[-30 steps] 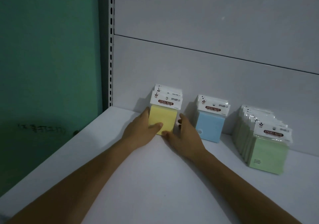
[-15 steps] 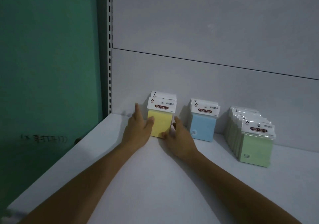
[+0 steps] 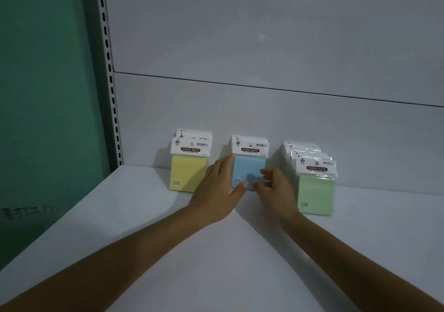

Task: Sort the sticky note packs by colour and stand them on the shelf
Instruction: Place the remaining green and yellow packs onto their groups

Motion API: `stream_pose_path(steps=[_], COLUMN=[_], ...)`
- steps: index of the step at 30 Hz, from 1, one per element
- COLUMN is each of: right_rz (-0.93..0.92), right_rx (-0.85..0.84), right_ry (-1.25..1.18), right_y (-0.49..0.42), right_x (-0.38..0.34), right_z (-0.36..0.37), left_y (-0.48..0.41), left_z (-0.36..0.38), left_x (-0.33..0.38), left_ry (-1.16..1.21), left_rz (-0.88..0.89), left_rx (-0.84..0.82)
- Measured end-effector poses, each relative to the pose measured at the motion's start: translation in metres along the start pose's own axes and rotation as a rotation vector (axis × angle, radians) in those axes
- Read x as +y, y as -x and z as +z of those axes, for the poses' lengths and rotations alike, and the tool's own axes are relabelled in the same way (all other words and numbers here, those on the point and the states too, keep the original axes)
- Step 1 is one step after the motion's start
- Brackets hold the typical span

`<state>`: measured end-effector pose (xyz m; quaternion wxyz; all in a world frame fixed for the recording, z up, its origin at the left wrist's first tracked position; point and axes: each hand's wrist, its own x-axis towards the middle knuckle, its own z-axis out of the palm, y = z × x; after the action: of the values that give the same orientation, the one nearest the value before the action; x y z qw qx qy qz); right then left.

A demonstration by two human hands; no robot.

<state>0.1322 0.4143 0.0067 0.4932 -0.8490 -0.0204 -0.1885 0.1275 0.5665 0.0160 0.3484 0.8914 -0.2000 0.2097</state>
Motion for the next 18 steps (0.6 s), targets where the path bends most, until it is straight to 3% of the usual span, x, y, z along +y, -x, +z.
stream_pose_path(steps=[8,18], right_rz=[0.049,-0.172], right_rx=[-0.119,-0.075], right_ry=[0.048,0.247], right_y=[-0.014,-0.017], right_x=[0.012,0.033], right_z=[0.007,0.017], left_y=[-0.036,-0.037], left_z=[0.052,0.07], left_x=[-0.012,-0.033], left_ry=[0.232,0.257], left_rz=[-0.313,-0.273], left_rx=[0.007,-0.024])
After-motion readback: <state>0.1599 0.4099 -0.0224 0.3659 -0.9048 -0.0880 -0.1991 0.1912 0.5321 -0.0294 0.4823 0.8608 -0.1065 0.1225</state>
